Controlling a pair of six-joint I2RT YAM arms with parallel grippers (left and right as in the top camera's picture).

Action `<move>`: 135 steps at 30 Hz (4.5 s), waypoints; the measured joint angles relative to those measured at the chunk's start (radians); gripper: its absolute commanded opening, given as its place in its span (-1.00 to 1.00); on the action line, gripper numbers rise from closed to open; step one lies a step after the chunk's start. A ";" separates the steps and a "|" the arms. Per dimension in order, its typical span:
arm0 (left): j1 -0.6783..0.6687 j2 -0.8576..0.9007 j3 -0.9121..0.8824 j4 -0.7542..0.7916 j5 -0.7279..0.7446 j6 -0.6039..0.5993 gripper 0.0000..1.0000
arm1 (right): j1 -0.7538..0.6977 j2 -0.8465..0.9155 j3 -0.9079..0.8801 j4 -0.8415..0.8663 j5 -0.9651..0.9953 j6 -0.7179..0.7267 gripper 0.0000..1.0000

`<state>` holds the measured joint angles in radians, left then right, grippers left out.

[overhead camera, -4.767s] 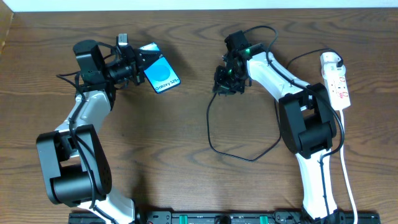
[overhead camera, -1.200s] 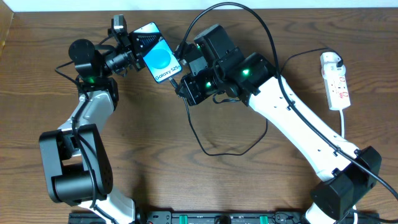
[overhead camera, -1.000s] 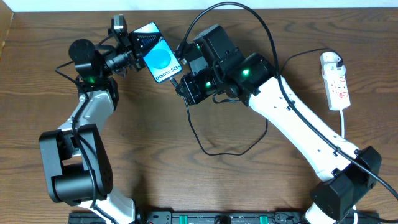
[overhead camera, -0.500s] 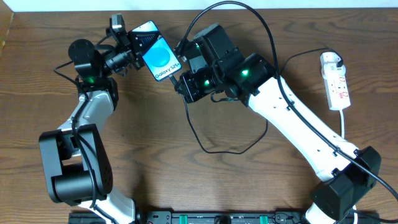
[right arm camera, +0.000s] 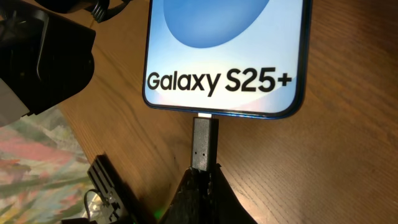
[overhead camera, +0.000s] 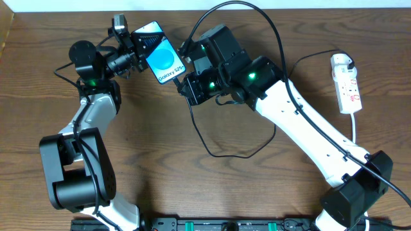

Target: Plug charger to phone and switch on socket

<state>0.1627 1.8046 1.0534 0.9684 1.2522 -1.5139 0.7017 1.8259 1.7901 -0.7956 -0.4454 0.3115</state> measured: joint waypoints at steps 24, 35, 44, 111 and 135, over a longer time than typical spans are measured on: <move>-0.019 0.004 0.005 -0.698 0.039 0.470 -0.85 | -0.225 -0.029 0.000 -0.181 0.023 -0.035 -0.12; -0.139 0.006 0.011 -1.250 -0.331 0.944 -0.86 | -0.259 -0.029 0.000 -0.240 0.054 -0.080 -0.08; -0.150 0.005 0.011 -1.299 -0.418 1.131 -0.86 | -0.259 -0.029 0.000 -0.244 0.066 -0.089 -0.08; -0.192 0.074 0.048 -1.415 -0.739 1.107 0.83 | -0.240 -0.029 0.000 -0.291 0.129 -0.111 0.06; -0.192 0.073 0.058 -1.418 -0.788 1.108 0.83 | -0.240 -0.029 0.000 -0.300 0.151 -0.111 0.05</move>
<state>-0.0292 1.8774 1.1114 -0.4496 0.4644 -0.4061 0.4622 1.7966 1.7901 -1.0958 -0.2947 0.2001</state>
